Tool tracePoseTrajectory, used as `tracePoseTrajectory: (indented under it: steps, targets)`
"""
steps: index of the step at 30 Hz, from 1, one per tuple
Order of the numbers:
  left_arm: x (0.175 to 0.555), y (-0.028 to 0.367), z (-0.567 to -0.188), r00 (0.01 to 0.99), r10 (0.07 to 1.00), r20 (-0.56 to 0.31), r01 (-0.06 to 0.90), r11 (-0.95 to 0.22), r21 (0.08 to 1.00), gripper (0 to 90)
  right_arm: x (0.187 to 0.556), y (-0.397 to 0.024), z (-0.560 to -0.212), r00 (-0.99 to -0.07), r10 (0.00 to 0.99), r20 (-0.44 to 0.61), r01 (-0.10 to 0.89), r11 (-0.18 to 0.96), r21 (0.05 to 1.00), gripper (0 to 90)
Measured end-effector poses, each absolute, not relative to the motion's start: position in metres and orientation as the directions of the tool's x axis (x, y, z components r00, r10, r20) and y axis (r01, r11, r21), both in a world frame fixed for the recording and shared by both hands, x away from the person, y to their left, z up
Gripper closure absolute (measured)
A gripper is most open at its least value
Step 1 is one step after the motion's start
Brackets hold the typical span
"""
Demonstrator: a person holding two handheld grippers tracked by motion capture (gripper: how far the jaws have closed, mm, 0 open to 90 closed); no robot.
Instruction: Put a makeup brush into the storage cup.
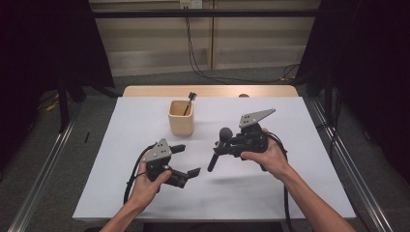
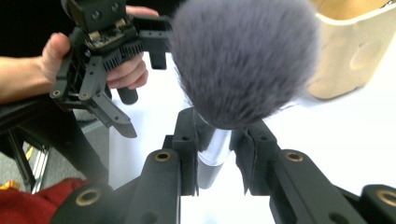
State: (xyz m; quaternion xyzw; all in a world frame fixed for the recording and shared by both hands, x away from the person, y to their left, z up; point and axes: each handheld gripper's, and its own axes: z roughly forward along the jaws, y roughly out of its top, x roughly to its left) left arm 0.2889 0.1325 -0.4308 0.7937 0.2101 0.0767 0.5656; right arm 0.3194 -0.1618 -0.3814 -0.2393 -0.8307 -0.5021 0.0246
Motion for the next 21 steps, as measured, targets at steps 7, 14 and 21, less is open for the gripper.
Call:
tracePoseTrajectory:
  steps: [7,14,21]
  targets:
    - [0.290,0.126,-0.432,0.911,0.399,-0.101,0.226,-0.280,0.933,3.2,0.322,-0.156,-0.379,-0.887,0.375,0.270,0.428,0.443,0.788,71.7]
    - [0.295,0.121,-0.430,0.911,0.400,-0.103,0.233,-0.292,0.928,3.2,0.326,-0.148,-0.376,-0.889,0.379,0.256,0.430,0.500,0.752,71.7]
    - [0.298,0.111,-0.432,0.916,0.395,-0.077,0.215,-0.319,0.923,4.9,0.328,-0.138,-0.372,-0.894,0.381,0.234,0.423,0.554,0.717,71.8]
